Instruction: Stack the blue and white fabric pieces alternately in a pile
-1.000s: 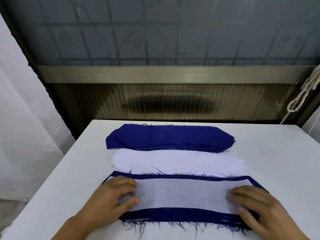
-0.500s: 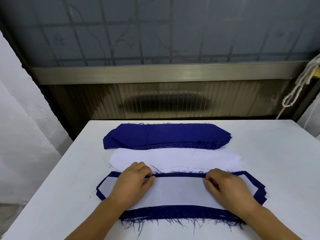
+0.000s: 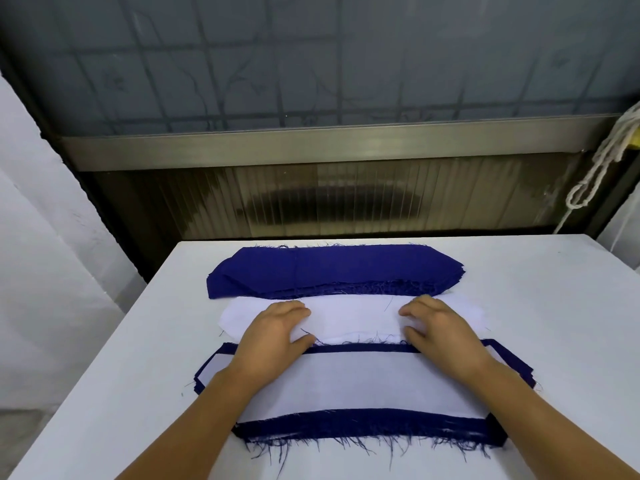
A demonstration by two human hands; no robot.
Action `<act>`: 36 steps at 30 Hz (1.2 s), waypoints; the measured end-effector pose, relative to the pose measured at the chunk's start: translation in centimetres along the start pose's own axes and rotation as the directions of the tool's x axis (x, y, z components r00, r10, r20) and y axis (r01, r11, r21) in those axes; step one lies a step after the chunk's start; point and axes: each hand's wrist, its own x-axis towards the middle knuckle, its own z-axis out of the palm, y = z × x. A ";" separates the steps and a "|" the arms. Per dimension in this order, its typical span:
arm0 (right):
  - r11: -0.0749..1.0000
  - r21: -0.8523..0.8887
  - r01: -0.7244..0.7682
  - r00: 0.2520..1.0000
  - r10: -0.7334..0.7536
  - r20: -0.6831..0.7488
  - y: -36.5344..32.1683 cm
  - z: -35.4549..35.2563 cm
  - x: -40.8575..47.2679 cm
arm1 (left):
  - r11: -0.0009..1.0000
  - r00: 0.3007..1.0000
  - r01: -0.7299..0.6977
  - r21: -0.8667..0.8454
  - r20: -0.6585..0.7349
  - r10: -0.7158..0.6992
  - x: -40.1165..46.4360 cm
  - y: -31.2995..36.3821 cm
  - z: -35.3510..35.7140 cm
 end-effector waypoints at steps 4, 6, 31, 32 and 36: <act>0.990 0.143 -0.019 1.000 0.019 0.005 0.3 0.5 0.2 | 0.998 0.999 0.037 -0.059 0.023 -0.036 0.0 -0.6 0.7; 0.980 0.197 -0.037 0.999 0.034 0.018 0.2 0.4 0.3 | 0.999 1.000 0.015 -0.044 -0.004 -0.015 -0.1 -0.8 0.9; 0.999 0.008 0.035 0.999 -0.035 -0.024 -0.2 1.1 -0.3 | 0.997 0.979 -0.063 0.047 -0.189 0.071 -1.1 0.5 0.6; 0.999 0.023 0.023 0.999 -0.022 -0.042 -0.3 1.1 -0.3 | 0.997 0.980 -0.063 0.040 -0.186 0.070 -1.1 0.4 0.6; 0.999 0.048 0.020 0.994 -0.015 -0.111 -0.1 0.6 -0.6 | 0.999 0.984 -0.055 -0.001 -0.171 0.054 -1.2 0.1 0.1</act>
